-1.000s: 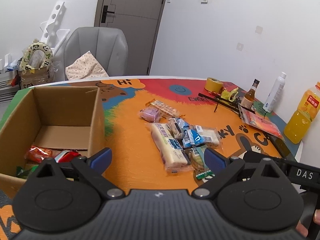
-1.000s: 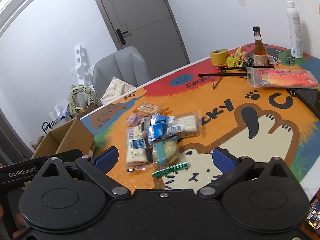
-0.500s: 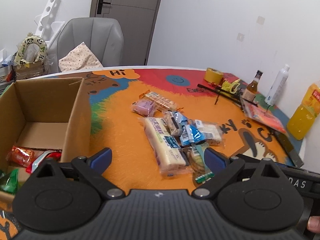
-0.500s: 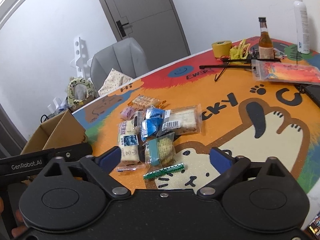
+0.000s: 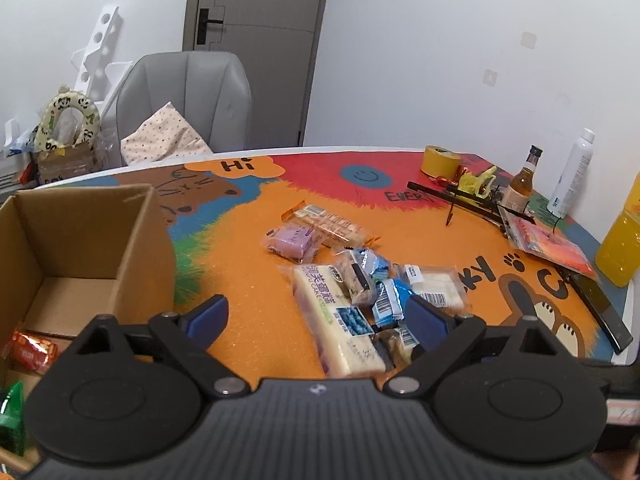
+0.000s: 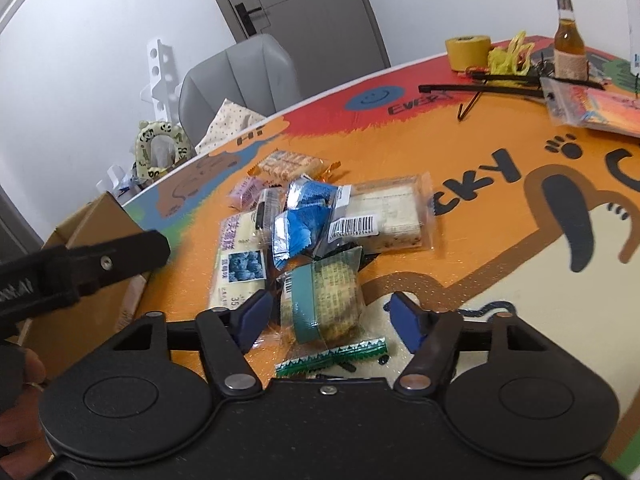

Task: Organize snacks
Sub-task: 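Grasp the cream cake bar with the left gripper while the right grasps the teal-wrapped biscuit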

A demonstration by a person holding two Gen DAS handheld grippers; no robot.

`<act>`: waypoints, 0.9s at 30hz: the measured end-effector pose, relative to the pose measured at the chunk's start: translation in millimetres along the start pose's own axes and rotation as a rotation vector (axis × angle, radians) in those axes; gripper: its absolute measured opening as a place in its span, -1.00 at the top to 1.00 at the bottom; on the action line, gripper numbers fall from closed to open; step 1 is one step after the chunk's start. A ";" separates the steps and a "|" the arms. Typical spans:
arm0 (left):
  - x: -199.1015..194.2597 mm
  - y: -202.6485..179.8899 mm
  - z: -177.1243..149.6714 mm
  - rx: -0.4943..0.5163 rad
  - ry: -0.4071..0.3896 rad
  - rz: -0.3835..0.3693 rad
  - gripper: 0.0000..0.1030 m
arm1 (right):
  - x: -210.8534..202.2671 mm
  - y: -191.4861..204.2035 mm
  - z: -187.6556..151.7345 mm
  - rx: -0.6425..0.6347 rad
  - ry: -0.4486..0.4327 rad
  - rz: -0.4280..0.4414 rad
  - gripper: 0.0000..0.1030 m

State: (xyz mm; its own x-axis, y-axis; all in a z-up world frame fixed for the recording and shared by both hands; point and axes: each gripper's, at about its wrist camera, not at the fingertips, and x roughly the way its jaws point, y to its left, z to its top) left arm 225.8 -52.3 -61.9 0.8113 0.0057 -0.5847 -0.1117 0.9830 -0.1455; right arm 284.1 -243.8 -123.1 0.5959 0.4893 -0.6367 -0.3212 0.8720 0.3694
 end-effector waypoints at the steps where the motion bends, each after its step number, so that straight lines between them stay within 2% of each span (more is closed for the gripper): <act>1: 2.9 -1.2 0.4 0.000 0.001 -0.005 -0.84 | 2.9 -0.1 -0.4 -0.005 0.004 0.000 -0.15; 3: 13.5 -4.1 0.1 0.010 0.024 -0.009 -0.78 | 4.8 1.6 -0.8 -0.034 -0.010 -0.017 0.04; 7: 36.0 -7.5 -3.3 0.003 0.085 -0.022 -0.63 | 4.8 -4.3 1.0 -0.028 -0.010 -0.001 0.18; 11: 55.9 -12.0 -7.1 0.011 0.122 -0.020 -0.51 | 2.0 -8.7 -0.1 -0.027 -0.015 0.008 0.21; 20: 78.1 -17.1 -16.9 0.036 0.174 0.003 -0.50 | -8.0 -15.1 -2.6 -0.040 -0.003 -0.001 0.20; 22: 78.8 -19.9 -20.5 0.068 0.165 0.022 -0.50 | -10.2 -13.8 -3.5 -0.056 0.009 -0.001 0.16; 24: 78.8 -22.8 -22.1 0.091 0.159 0.032 -0.46 | -11.4 -10.6 -4.8 -0.075 0.016 -0.004 -0.03; 25: 77.5 -23.7 -23.6 0.102 0.156 0.043 -0.41 | -11.3 -8.1 -5.9 -0.088 0.015 -0.012 -0.08; 27: 74.1 -23.2 -26.5 0.111 0.145 0.058 -0.17 | -9.3 -4.2 -8.2 -0.115 0.009 -0.015 -0.21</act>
State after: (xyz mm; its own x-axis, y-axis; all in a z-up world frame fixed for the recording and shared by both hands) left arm 273.3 -79.5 -122.9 0.7131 0.0447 -0.6997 -0.0857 0.9960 -0.0237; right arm 273.8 -251.9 -124.2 0.5948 0.4757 -0.6480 -0.3945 0.8751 0.2803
